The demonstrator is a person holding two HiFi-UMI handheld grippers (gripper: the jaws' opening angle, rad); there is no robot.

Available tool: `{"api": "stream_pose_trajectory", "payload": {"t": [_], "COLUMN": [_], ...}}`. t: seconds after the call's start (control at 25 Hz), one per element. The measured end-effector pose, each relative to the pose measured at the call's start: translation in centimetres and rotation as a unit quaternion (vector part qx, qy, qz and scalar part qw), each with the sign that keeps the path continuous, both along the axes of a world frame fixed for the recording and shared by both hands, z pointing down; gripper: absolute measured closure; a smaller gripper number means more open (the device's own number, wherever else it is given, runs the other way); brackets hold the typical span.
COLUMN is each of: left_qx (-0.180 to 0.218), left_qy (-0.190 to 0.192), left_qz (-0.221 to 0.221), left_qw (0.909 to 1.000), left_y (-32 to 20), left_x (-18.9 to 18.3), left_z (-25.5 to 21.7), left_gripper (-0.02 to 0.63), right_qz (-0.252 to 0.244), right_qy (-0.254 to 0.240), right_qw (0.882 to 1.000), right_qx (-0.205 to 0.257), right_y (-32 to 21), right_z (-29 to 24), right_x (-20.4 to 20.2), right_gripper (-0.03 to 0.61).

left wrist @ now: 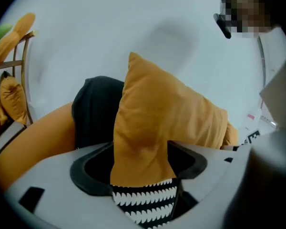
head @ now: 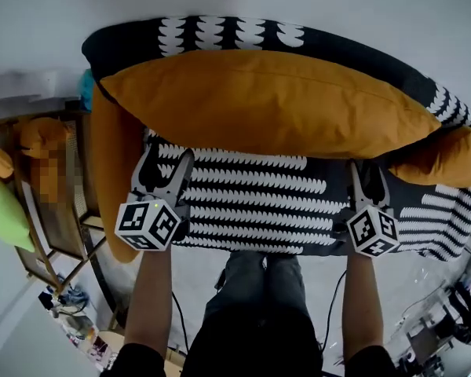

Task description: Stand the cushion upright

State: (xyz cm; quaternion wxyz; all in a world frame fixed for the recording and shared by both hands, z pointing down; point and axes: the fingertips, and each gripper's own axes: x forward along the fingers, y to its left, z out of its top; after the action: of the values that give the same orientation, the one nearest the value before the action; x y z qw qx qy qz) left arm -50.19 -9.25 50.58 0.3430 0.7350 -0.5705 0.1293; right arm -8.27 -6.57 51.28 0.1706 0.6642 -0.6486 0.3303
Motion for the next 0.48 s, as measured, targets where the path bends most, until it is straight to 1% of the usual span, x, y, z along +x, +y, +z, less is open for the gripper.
{"api": "stream_pose_trajectory", "payload": {"t": [0.08,0.16,0.24,0.36,0.48], "left_qx": [0.017,0.031,0.043,0.074,0.105], "left_qy": [0.009,0.007,0.0,-0.015,-0.027], "left_qz": [0.004,0.017,0.028,0.042,0.059], "left_qw": [0.9998,0.9994,0.9987,0.9962,0.9923], "left_y": [0.5,1.3,2.0,2.1,2.6], "left_x": [1.3,2.0,2.3,2.7,3.9], "left_z": [-2.4,-4.8,-7.0,-10.6,-15.3], "left_gripper": [0.249,0.256,0.272,0.31,0.342], "right_qz": [0.001,-0.011,-0.018,-0.032,-0.041], "right_qy": [0.004,0.009,0.0,-0.017,-0.024], "right_qw": [1.0,1.0,0.999,0.997,0.994], "right_qx": [0.008,0.018,0.029,0.066,0.099], "right_y": [1.5,2.9,3.8,2.9,2.4], "right_z": [-1.7,-3.9,-6.1,-9.8,-14.4], "right_x": [0.4,-0.2,-0.9,-1.5,-1.3], "right_gripper": [0.258,0.28,0.299,0.31,0.328]}}
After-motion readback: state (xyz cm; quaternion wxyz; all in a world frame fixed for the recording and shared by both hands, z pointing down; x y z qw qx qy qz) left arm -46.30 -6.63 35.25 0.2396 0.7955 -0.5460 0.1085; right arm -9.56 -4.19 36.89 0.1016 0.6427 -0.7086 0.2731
